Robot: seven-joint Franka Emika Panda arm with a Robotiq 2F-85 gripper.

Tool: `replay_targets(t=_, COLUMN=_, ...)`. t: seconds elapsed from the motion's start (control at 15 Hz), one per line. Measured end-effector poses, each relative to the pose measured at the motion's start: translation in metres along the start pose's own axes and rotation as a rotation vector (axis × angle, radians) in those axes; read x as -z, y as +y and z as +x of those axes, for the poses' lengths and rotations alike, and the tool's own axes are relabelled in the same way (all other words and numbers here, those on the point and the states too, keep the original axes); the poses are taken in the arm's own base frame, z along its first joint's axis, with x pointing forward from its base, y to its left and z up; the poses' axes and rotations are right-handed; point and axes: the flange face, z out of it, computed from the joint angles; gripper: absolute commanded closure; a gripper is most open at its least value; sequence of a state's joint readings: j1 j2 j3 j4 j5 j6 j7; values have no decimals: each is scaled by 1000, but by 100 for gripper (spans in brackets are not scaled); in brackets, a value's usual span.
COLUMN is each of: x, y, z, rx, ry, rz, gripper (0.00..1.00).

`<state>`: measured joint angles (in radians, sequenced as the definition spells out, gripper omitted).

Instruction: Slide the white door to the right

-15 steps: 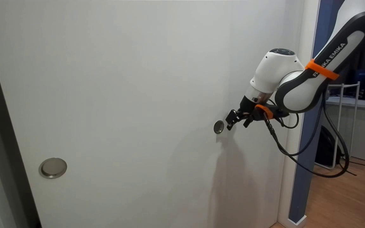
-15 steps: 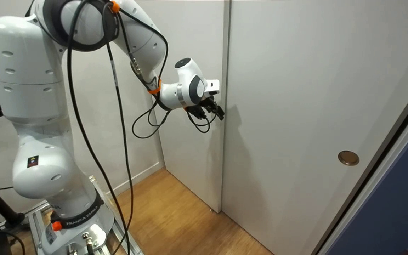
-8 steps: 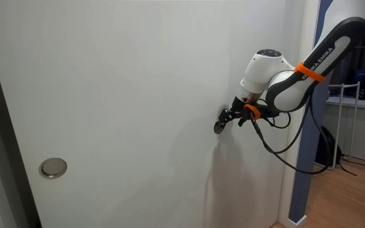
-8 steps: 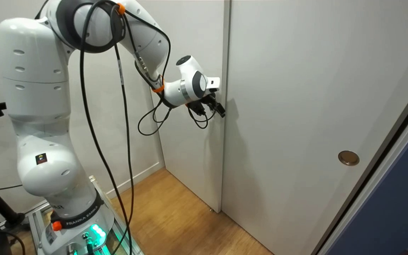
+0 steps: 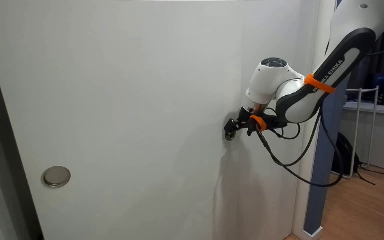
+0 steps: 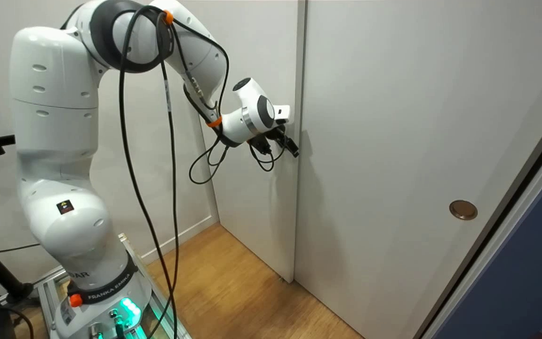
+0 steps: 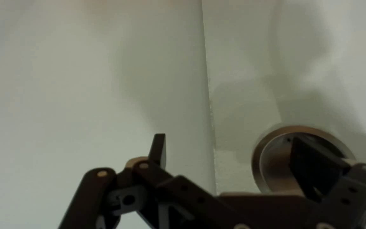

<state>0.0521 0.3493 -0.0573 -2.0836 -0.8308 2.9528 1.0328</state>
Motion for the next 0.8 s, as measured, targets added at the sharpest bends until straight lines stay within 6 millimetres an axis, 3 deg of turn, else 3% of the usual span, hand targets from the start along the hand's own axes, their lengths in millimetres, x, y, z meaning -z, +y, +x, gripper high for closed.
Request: replay_targets(t=0.8, x=-4, y=3, z=-7, rx=25, ry=76, rz=-98, gripper=0)
